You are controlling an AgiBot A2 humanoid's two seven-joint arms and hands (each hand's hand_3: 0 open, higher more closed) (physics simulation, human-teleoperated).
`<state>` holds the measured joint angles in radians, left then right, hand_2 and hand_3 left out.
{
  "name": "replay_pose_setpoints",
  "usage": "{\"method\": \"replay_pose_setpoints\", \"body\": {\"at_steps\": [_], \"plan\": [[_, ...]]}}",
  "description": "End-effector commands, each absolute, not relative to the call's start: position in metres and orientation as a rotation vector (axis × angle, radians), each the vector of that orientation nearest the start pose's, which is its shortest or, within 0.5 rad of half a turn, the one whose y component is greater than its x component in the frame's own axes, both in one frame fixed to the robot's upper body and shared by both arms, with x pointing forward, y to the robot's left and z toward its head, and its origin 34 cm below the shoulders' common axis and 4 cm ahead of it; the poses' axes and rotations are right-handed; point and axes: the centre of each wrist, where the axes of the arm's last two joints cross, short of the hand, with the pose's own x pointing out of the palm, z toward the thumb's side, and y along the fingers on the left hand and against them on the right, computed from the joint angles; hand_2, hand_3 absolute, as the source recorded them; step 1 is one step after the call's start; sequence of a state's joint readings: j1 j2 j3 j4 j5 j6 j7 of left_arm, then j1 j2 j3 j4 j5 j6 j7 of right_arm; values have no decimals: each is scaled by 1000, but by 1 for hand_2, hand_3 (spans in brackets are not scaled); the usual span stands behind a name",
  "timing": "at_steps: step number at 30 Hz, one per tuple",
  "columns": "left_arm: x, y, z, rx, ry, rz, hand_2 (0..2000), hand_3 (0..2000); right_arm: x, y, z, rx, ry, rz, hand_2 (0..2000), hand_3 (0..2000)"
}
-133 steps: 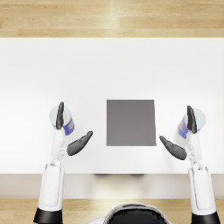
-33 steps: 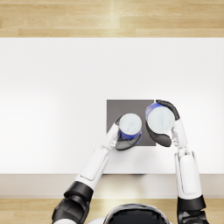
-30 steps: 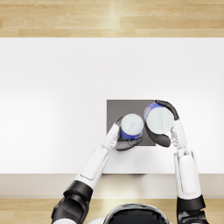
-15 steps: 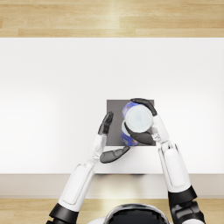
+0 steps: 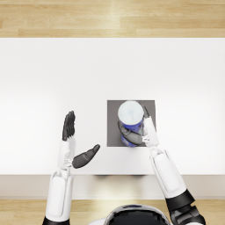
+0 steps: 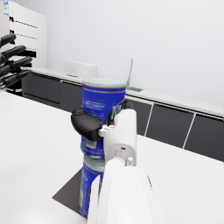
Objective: Pick up the blue can on the left and place it in the middle, then pick up the blue can on the right and place it on top of the can in the middle
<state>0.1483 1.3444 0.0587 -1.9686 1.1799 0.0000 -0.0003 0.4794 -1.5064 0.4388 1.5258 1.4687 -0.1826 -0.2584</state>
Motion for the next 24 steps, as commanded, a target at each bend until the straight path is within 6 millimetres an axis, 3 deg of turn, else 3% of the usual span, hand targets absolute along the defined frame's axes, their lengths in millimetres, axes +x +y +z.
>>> {"method": "replay_pose_setpoints", "body": {"at_steps": [1,8,9,10,12,13,24], "plan": [[219,202,236,282,-541,-1709,0,0,296,-89,208,-146,-26,1795,2000,1520],[222,199,231,255,-535,-1713,0,0,304,-95,191,-96,15,1753,2000,1520],[222,198,230,250,-534,-1716,0,0,304,-95,188,-91,21,1750,639,1193],[222,198,230,249,-535,-1715,0,0,303,-94,187,-87,22,1743,0,867],[222,199,231,250,-541,-1708,0,0,300,-92,189,-73,16,1715,0,213],[222,199,231,249,-542,-1707,0,0,298,-92,196,-77,-11,1704,0,0],[219,195,236,254,-577,-1709,0,0,283,-96,269,-176,-294,1666,0,0]]}}
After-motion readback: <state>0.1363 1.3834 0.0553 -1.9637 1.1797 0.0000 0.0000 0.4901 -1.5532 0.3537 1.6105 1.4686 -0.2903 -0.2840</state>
